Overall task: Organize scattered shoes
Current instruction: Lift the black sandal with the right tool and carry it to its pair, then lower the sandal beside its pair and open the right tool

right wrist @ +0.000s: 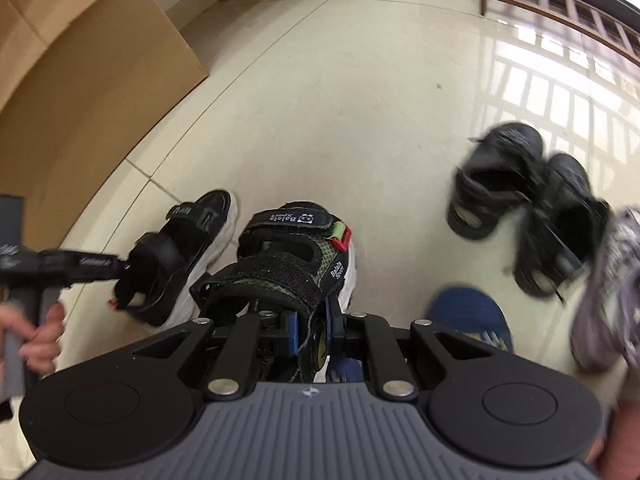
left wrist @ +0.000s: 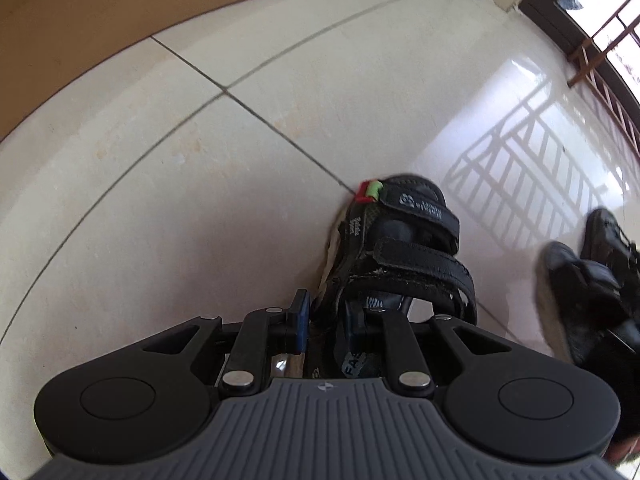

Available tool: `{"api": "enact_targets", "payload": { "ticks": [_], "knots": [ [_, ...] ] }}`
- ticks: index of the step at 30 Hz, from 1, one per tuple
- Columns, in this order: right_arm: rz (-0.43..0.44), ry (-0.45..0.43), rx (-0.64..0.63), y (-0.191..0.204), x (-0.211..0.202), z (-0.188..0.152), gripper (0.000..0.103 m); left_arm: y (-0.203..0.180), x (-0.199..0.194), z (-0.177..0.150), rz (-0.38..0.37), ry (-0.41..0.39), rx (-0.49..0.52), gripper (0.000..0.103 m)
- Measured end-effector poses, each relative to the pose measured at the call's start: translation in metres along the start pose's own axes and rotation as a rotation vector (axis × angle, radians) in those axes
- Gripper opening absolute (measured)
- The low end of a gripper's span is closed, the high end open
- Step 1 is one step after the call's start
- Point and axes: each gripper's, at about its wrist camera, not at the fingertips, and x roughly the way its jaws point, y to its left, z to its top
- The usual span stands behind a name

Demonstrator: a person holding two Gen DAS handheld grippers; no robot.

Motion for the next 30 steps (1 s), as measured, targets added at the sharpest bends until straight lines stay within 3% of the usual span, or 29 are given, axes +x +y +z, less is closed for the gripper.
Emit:
{"api": "enact_targets", "payload": {
  "ticks": [12, 30],
  "knots": [
    [-0.001, 0.046, -0.009, 0.032, 0.079, 0.03, 0.015, 0.002, 0.006, 0.018, 0.005, -0.012, -0.041, 0.019],
    [-0.04, 0.055, -0.12, 0.066, 0.113, 0.026, 0.019, 0.007, 0.008, 0.018, 0.002, -0.002, -0.045, 0.021]
  ]
}}
